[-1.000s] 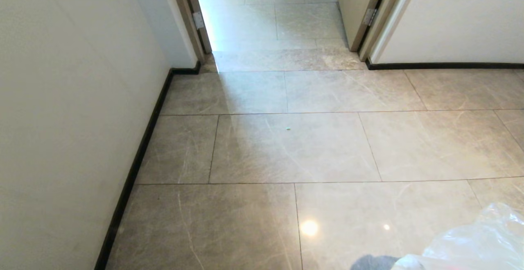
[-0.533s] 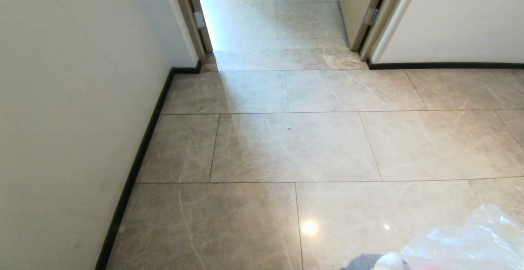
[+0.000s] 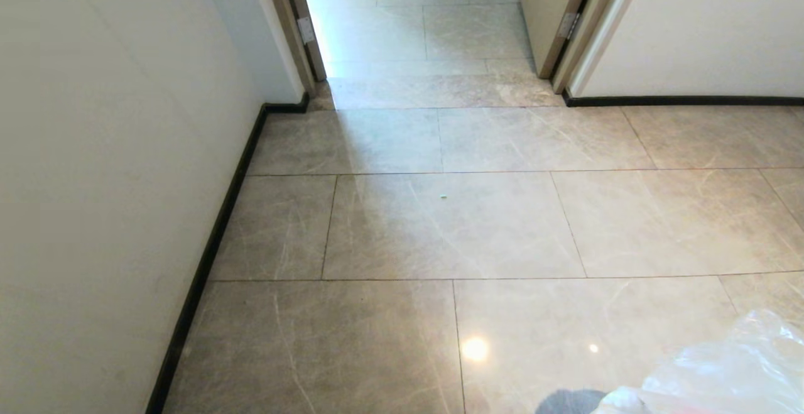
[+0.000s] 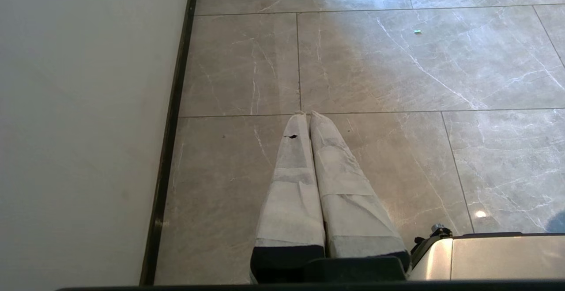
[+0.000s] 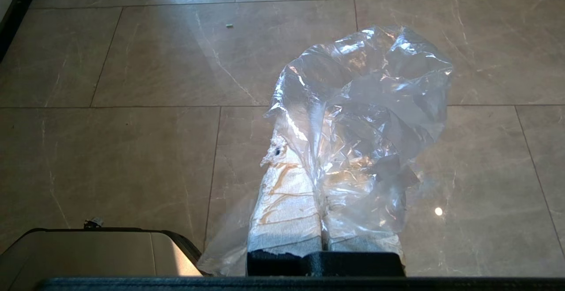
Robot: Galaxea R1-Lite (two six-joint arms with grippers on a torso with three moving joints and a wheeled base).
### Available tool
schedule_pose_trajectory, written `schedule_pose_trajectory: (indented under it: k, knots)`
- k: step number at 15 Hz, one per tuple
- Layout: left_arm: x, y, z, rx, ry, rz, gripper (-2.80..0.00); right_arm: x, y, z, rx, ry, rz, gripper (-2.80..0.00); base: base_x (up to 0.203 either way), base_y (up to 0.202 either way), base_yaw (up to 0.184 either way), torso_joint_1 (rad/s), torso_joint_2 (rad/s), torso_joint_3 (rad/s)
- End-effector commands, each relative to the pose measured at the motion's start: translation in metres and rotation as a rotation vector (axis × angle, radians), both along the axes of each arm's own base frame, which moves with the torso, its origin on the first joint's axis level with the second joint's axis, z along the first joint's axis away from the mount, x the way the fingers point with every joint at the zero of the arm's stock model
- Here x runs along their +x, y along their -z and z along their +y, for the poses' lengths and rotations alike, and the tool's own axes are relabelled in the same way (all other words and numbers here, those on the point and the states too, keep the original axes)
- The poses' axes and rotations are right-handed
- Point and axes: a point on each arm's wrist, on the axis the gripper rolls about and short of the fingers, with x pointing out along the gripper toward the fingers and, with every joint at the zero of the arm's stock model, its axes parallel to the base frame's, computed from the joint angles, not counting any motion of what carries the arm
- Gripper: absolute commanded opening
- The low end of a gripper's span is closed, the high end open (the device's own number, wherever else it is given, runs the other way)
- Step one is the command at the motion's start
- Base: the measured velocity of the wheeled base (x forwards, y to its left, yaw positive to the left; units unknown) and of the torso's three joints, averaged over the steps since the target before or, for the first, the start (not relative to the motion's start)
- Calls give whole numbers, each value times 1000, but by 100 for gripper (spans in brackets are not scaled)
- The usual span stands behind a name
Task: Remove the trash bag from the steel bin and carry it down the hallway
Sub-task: Put the trash bag at the door
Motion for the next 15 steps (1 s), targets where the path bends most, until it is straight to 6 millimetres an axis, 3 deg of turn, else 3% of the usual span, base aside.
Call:
schedule_pose_trajectory:
  k: [1,13,15]
  knots:
    - [0,0,0,0,0,0,-280,0,0,0,1,-1,2,-280,0,0,0,0,0,0]
    - [0,0,0,0,0,0,-280,0,0,0,-2,-1,2,-280,0,0,0,0,0,0]
    - [0,0,0,0,0,0,-280,0,0,0,1,-1,2,-280,-5,8,-118,2,2,4]
